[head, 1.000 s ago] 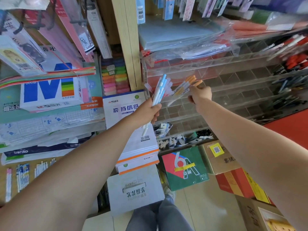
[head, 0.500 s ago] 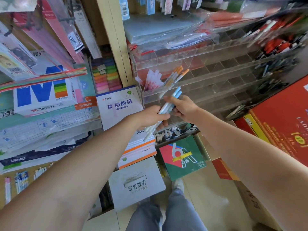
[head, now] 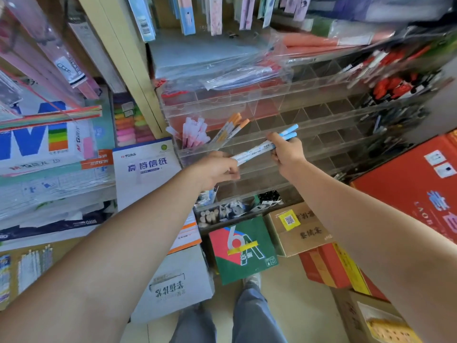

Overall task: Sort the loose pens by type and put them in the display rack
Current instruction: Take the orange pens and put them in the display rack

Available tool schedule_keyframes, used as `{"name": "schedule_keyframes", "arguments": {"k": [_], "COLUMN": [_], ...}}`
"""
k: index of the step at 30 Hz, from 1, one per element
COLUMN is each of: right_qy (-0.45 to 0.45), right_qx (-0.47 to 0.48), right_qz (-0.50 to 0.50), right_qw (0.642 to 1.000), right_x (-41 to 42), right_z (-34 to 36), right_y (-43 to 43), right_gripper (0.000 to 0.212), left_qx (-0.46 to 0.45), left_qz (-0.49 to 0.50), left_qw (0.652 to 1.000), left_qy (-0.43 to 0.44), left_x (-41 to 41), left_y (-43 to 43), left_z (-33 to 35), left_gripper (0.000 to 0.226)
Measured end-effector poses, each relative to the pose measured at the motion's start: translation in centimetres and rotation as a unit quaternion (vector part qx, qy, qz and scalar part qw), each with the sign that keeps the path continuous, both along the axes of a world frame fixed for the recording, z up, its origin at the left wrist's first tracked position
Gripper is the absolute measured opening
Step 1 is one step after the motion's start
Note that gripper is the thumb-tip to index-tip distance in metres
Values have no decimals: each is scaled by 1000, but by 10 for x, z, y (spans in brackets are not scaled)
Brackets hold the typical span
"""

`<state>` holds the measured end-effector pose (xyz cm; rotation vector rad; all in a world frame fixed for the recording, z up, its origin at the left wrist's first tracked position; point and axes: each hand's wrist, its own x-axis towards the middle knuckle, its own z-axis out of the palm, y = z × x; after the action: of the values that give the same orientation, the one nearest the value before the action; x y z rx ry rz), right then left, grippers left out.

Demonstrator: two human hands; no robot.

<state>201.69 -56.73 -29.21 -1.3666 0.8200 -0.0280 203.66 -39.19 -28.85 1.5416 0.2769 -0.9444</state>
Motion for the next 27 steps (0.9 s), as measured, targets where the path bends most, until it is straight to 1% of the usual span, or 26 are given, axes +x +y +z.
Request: {"name": "schedule_keyframes", "arguments": {"k": [2, 5, 7, 9, 10, 11, 12, 13, 15, 17, 18, 20, 22, 25, 27], "right_qy": [14, 22, 18, 6, -1, -8, -15, -21, -32, -44, -46, -44, -49, -51, -47], "right_qx": [13, 40, 48, 40, 29, 14, -2, -19, -44, -52, -55, -71, -87, -125, -135], "right_qz": [6, 44, 55, 57, 59, 58, 53, 42, 8, -29, -40, -39, -22, 22, 31], "right_qw": [1000, 998, 997, 998, 998, 998, 998, 999, 999, 997, 997, 996, 995, 991, 989], "right_x": [6, 16, 22, 30, 33, 38, 43, 47, 55, 62, 64, 67, 68, 69, 70], "right_z": [-1, -1, 1, 5, 8, 11, 15, 18, 26, 30, 31, 26, 20, 9, 4], "right_y": [-11, -25, -35, -44, -49, -52, -56, -60, -68, -75, -77, -76, -68, -54, -46], "right_gripper": [21, 16, 19, 22, 22, 21, 19, 18, 17, 17, 18, 19, 20, 22, 24], "left_qx": [-16, -7, 0, 4, 21, 65, 132, 203, 313, 379, 398, 406, 391, 386, 372], "left_qz": [50, 68, 64, 75, 74, 60, 25, -7, -46, -84, -111, -154, -162, -176, -183], "left_qw": [999, 997, 997, 997, 996, 992, 980, 955, 887, 840, 825, 816, 823, 820, 828], "left_qy": [-1, -21, -31, -35, -49, -85, -146, -215, -336, -380, -385, -382, -378, -384, -378], "left_x": [6, 13, 16, 20, 21, 25, 26, 28, 31, 30, 30, 29, 29, 28, 27], "left_y": [-17, -34, -43, -51, -55, -57, -59, -59, -57, -55, -54, -53, -52, -49, -47], "left_z": [2, 3, 4, 5, 6, 5, 4, 2, -2, -5, -7, -12, -18, -25, -29], "left_gripper": [18, 21, 31, 25, 21, 18, 21, 27, 40, 49, 56, 71, 79, 83, 84]}}
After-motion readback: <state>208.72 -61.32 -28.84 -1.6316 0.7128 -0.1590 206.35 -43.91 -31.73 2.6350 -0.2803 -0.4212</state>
